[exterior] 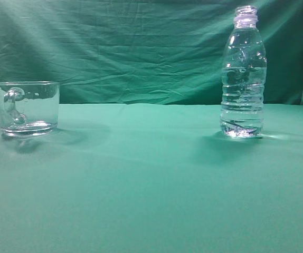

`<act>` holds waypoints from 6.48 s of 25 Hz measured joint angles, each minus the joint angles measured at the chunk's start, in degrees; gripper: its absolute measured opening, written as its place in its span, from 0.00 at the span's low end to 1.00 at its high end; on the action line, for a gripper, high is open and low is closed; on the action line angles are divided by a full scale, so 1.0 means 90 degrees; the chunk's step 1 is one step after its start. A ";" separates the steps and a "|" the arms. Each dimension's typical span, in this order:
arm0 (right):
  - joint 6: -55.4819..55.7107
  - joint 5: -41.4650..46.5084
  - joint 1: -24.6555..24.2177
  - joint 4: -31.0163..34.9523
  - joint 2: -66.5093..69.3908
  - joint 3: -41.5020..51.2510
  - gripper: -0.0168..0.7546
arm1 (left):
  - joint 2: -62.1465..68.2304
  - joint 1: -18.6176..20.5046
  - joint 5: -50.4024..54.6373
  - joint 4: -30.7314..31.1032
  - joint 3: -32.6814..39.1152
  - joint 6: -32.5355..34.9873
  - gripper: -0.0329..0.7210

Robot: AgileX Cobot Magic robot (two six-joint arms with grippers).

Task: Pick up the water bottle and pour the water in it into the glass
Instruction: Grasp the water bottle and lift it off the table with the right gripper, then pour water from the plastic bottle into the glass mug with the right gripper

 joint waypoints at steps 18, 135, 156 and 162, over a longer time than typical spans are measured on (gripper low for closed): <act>-0.0448 -0.0059 0.0000 0.1423 0.1296 -0.1999 0.02 | 0.0000 0.0340 0.0000 0.0000 0.0000 0.0000 0.04; 0.1021 -0.1905 0.3580 -0.3300 1.0749 -0.6814 0.40 | 0.0000 0.0085 0.0000 0.0000 0.0000 0.0000 0.04; 0.0833 0.0397 0.4936 -0.5584 1.4066 -1.1133 0.40 | 0.0000 0.0085 0.0000 0.0000 0.0000 0.0000 0.04; 0.0833 0.0343 0.4948 -0.6750 1.4299 -1.1285 0.40 | 0.0000 0.0085 0.0000 0.0000 0.0000 0.0000 0.04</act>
